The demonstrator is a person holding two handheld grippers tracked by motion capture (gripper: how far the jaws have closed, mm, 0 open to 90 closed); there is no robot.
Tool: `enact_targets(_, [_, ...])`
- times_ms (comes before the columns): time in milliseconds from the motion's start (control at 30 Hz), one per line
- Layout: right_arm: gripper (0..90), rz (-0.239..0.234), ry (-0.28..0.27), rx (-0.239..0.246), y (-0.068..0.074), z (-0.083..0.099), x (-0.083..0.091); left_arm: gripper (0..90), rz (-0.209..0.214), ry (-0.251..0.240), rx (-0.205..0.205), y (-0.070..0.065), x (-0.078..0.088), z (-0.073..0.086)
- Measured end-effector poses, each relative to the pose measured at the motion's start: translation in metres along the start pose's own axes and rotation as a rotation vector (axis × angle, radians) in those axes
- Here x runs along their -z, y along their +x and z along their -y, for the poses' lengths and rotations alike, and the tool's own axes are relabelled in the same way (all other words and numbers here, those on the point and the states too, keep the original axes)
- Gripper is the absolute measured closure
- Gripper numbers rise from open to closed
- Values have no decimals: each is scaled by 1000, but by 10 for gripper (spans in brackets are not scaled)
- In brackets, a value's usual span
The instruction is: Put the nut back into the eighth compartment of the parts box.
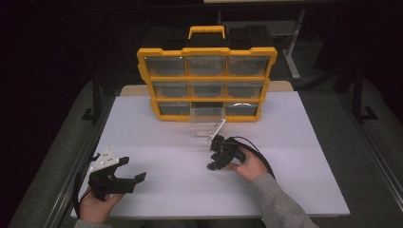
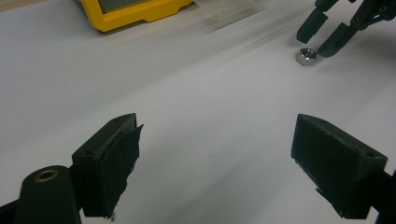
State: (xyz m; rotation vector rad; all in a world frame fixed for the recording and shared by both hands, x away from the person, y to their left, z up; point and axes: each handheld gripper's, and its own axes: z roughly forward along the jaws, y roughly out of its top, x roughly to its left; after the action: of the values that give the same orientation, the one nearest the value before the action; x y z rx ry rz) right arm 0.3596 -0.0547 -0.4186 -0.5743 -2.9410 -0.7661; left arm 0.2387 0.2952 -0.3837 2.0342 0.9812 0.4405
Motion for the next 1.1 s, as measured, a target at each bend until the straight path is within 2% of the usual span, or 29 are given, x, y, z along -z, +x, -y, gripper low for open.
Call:
enact_targets(67, [559, 4, 19, -11, 3, 0, -2, 148, -1, 0, -2, 0, 0, 0])
enact_targets(133, [580, 4, 14, 12, 3, -1, -4, 148, -3, -1, -1, 0, 0, 0])
enact_targets(233, [607, 7, 29, 11, 6, -2, -7, 148, -4, -6, 3, 0, 0, 0])
enact_targets(400, [663, 29, 25, 53, 9, -5, -9, 148, -2, -3, 0, 0, 0, 0])
enact_targets(433, [666, 34, 29, 55, 9, -5, -10, 148, -1, -3, -1, 0, 0, 0])
enact_targets(467, [667, 32, 46, 36, 11, -5, -11, 148, -1, -8, 4, -1, 0, 0])
enact_targets(533, [677, 34, 38, 66, 10, -5, -12, 148, -1, -9, 5, -1, 0, 0])
enact_targets(600, [684, 37, 39, 70, 10, -6, -12, 148, 0, -8, 5, -1, 0, 0])
enact_targets(867, [689, 12, 34, 58, 6, -5, -12, 148, -1, -7, 4, -1, 0, 0])
enact_targets(1100, [693, -27, 25, 30, -1, -3, -9, 148, -1, -6, 12, -1, -1, 0])
